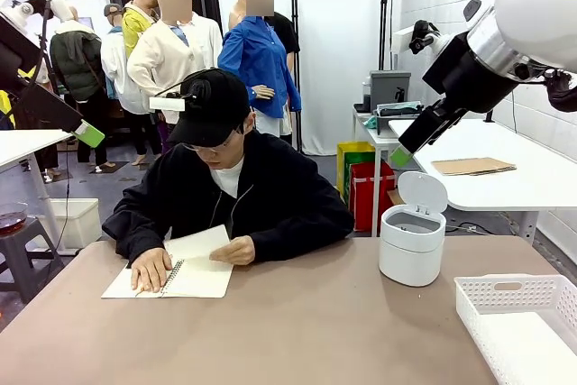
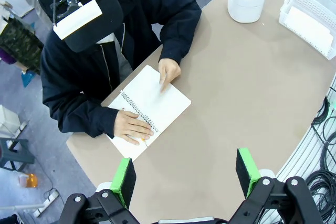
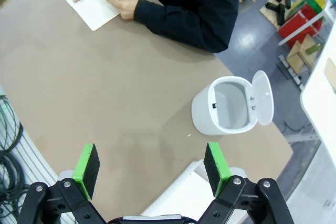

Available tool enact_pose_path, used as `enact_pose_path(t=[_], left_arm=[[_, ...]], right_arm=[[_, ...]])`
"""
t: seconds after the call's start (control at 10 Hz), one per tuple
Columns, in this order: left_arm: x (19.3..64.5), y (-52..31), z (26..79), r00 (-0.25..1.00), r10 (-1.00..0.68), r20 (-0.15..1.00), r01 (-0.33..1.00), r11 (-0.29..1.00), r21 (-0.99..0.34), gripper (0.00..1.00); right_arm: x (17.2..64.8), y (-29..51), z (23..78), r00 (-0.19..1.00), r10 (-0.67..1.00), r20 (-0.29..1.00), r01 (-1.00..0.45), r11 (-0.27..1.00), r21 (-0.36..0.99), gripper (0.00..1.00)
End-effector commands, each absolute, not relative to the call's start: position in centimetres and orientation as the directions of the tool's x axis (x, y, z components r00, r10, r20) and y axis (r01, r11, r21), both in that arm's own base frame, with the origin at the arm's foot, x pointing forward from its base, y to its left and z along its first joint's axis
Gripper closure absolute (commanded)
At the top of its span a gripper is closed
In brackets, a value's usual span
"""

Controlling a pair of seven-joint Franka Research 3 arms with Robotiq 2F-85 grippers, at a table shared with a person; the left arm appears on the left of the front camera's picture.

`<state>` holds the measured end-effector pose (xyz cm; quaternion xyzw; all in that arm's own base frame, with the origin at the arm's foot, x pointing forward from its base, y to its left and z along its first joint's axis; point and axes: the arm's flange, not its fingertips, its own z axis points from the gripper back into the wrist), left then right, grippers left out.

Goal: Sort the paper based on its condition.
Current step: If a person hands you a paper, place it in the Organizing basket , and if it's crumpled, put it in the Trash can.

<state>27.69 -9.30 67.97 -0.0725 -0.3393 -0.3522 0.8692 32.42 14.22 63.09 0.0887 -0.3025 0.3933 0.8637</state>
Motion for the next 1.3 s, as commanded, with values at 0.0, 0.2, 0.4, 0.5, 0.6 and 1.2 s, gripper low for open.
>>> enact_pose_path(t=[0.0,0.2,0.4,0.5,0.6,1.2], left_arm=[[27.69,-9.30,67.97,0.521,-0.564,0.640,0.662,0.741,0.115,0.00],[27.69,-9.30,67.97,0.521,-0.564,0.640,0.662,0.741,0.115,0.00],[27.69,-9.30,67.97,0.521,-0.564,0.640,0.662,0.741,0.115,0.00],[27.69,-9.30,67.97,0.521,-0.564,0.640,0.662,0.741,0.115,0.00],[27.69,-9.30,67.97,0.521,-0.564,0.640,0.662,0.741,0.115,0.00],[27.69,-9.30,67.97,0.521,-0.564,0.640,0.662,0.741,0.115,0.00]], right_arm=[[32.30,14.34,63.02,0.521,0.623,0.584,-0.725,0.684,-0.083,0.00],[32.30,14.34,63.02,0.521,0.623,0.584,-0.725,0.684,-0.083,0.00],[32.30,14.34,63.02,0.521,0.623,0.584,-0.725,0.684,-0.083,0.00],[32.30,14.34,63.02,0.521,0.623,0.584,-0.725,0.684,-0.083,0.00],[32.30,14.34,63.02,0.521,0.623,0.584,-0.725,0.684,-0.083,0.00],[32.30,14.34,63.02,0.521,0.623,0.584,-0.725,0.684,-0.083,0.00]])
